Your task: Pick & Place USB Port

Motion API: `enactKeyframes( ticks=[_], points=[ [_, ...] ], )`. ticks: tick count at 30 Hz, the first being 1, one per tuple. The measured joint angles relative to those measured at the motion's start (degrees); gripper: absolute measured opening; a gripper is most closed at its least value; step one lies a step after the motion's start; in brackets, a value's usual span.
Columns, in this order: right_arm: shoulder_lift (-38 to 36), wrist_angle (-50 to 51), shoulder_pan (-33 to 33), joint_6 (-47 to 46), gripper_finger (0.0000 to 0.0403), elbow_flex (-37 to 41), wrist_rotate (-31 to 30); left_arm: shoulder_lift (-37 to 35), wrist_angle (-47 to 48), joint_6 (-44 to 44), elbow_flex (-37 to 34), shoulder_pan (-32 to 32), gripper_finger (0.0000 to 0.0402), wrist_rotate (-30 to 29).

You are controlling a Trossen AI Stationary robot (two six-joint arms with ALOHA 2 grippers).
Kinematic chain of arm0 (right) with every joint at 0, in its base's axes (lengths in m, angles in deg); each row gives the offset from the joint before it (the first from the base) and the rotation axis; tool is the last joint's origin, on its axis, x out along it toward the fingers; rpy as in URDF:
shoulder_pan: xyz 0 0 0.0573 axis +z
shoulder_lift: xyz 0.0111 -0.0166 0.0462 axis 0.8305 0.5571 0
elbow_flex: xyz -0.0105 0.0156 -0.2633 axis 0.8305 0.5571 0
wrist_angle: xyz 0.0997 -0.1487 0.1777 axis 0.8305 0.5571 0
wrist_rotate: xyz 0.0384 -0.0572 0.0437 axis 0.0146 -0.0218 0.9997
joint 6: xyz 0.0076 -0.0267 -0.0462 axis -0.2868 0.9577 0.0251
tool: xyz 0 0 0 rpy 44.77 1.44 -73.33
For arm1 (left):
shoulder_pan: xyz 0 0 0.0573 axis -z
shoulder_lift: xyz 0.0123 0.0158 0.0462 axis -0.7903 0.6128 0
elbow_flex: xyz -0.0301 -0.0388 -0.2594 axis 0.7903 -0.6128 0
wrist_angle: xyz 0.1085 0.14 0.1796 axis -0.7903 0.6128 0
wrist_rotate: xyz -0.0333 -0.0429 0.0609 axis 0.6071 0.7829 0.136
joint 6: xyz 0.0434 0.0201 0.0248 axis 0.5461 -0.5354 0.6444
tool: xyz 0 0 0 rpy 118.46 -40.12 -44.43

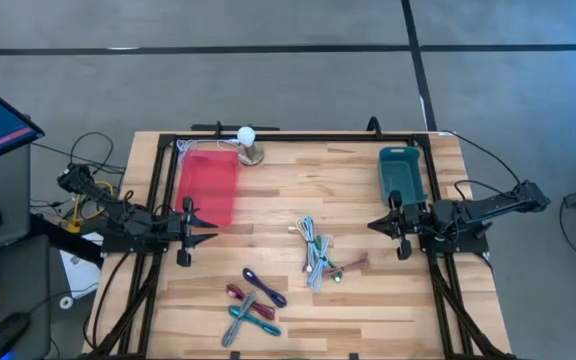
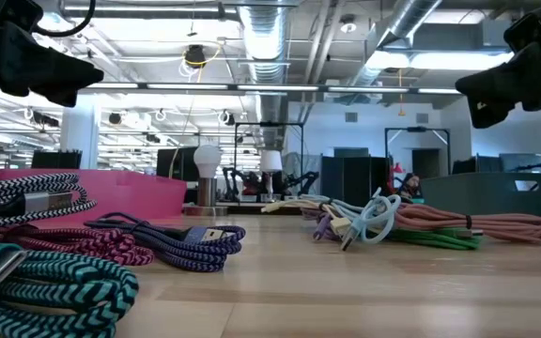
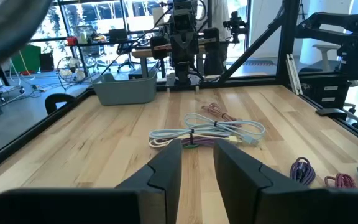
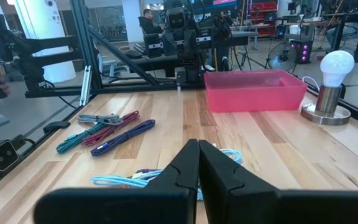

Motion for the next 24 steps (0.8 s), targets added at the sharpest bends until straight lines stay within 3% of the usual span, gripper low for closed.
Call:
enactKeyframes(
  ticks=[24],
  points=[
    [0.0,-0.2,0.0,0.0,0.0003,0.0,0.0,0.0,-0.9,-0.2,0.0,0.0,0.0094,0.0]
  ],
)
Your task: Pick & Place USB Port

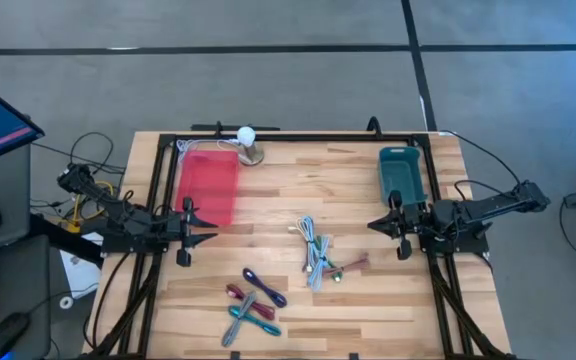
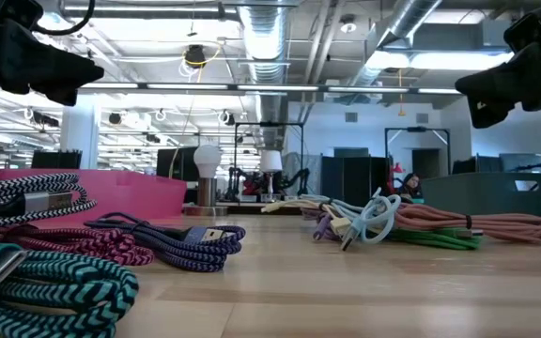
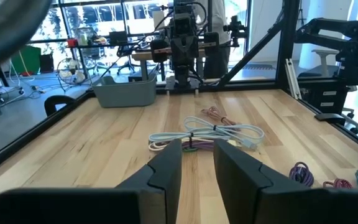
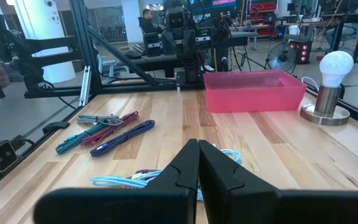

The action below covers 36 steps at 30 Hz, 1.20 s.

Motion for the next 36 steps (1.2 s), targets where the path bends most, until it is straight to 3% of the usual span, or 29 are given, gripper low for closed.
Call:
enactKeyframes(
  ticks=[19,28,36],
  points=[
    [0.0,-0.7,0.0,0.0,0.0003,0.0,0.0,0.0,-1.7,0.0,0.0,0.0,0.0094,0.0],
    [0.0,-13.9,-0.1,0.0,0.0003,0.0,0.0,0.0,-5.6,0.2,0.0,0.0,0.0094,0.0],
    [0.0,-17.5,-0.2,0.0,0.0003,0.0,0.0,0.0,-5.9,0.2,0.0,0.0,0.0094,0.0]
  ],
)
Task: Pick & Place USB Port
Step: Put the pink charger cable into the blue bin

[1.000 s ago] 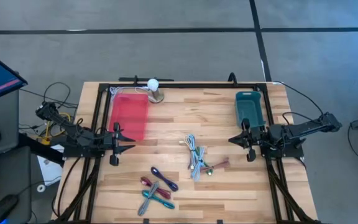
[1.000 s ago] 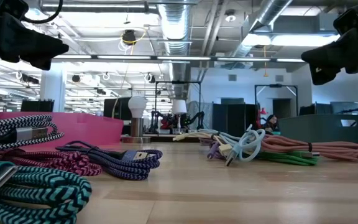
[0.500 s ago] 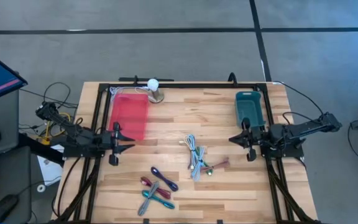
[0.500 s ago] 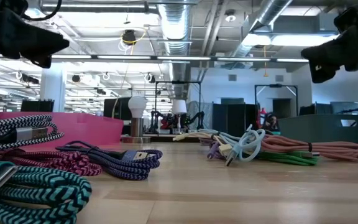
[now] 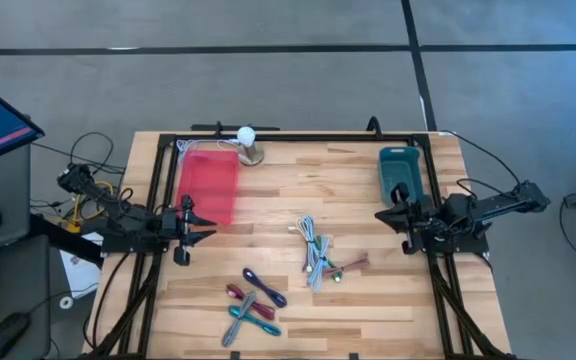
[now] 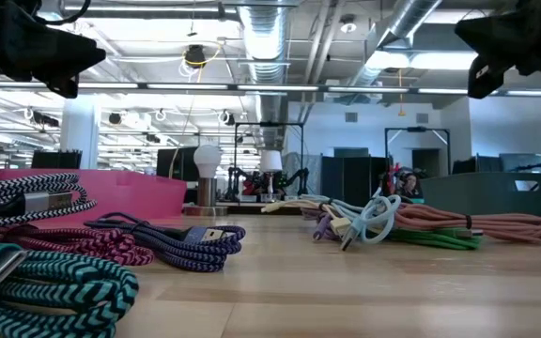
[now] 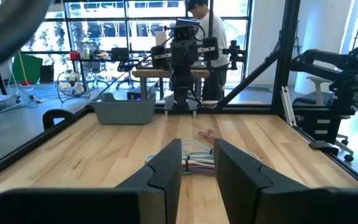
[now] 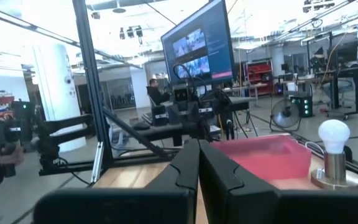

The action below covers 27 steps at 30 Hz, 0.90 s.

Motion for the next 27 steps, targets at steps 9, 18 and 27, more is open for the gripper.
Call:
enactKeyframes(
  ticks=[9,18,27],
  points=[
    [0.0,0.0,1.4,-3.0,0.0003,0.0,0.0,0.0,-2.3,-0.2,0.0,0.0,0.0094,1.2],
    [3.3,2.6,5.3,-3.0,0.0003,-3.6,-0.2,2.1,-7.8,-0.2,0.0,0.0,0.0094,6.1],
    [18.7,13.2,10.7,-5.0,0.0003,-13.1,-10.6,13.5,-14.9,0.4,0.0,0.0,0.0094,6.1]
  ],
)
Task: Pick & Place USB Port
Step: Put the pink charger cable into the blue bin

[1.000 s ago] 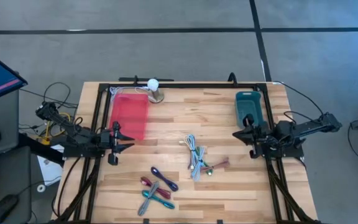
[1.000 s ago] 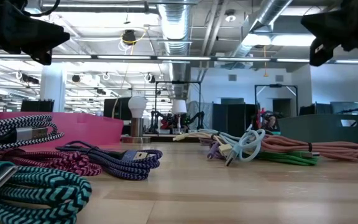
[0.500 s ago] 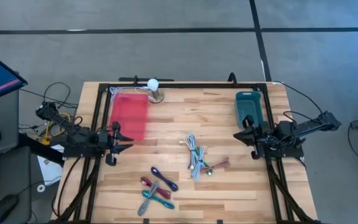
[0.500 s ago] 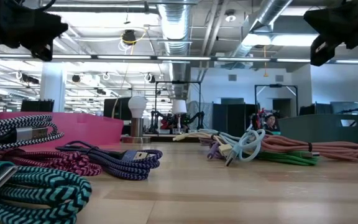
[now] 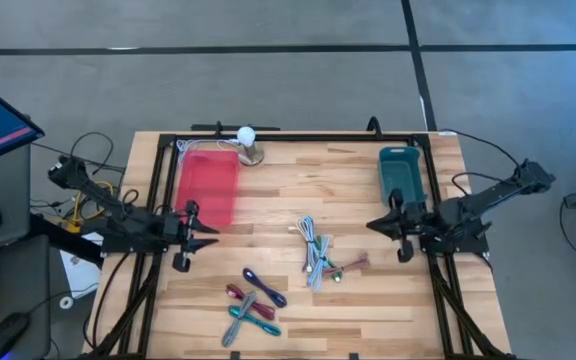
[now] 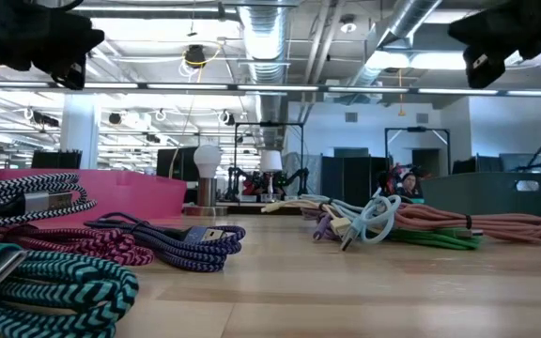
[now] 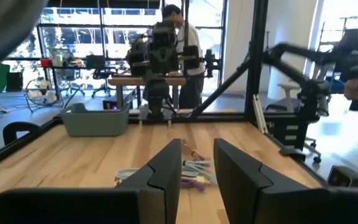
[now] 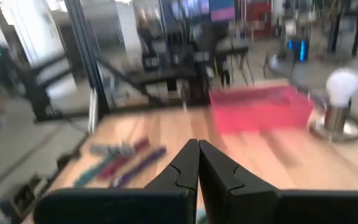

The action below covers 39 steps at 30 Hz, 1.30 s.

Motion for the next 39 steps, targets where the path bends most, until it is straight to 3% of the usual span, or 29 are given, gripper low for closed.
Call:
enactKeyframes(
  ticks=[9,15,19,29,34,39],
  points=[
    [18.4,18.2,5.2,-10.7,0.0003,-13.7,1.9,5.6,-4.1,2.4,0.0,0.0,0.0094,-0.3],
    [26.7,26.9,6.7,-18.3,0.0010,-21.0,3.3,6.0,-4.7,2.4,0.0,0.0,0.0094,-0.5],
    [30.9,32.0,6.6,-21.8,0.0045,-24.5,4.8,6.0,-4.8,2.4,0.0,0.0,0.0094,-0.4],
    [40.9,35.9,6.6,-24.2,0.0184,-26.4,4.9,6.0,-4.8,2.4,0.0,0.0,0.0094,-0.4],
    [46.7,38.4,6.6,-26.8,0.0204,-26.4,4.9,6.0,-4.8,2.4,0.0,0.0,0.0094,-0.4],
    [51.7,38.2,6.6,-27.6,0.0194,-26.4,4.9,6.0,-4.8,2.4,0.0,0.0,0.0094,-0.4]
  ],
)
